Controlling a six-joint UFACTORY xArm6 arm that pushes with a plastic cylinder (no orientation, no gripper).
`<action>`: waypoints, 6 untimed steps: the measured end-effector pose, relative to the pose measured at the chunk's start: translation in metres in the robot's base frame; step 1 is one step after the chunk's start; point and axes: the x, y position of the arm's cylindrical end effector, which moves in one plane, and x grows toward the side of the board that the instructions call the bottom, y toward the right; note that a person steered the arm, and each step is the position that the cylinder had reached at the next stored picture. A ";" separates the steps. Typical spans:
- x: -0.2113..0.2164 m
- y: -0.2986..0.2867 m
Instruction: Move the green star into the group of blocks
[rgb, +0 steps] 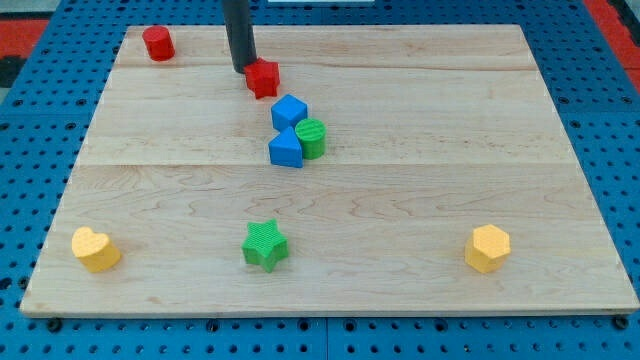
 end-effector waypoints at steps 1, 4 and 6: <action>0.028 0.009; 0.168 -0.046; 0.306 -0.019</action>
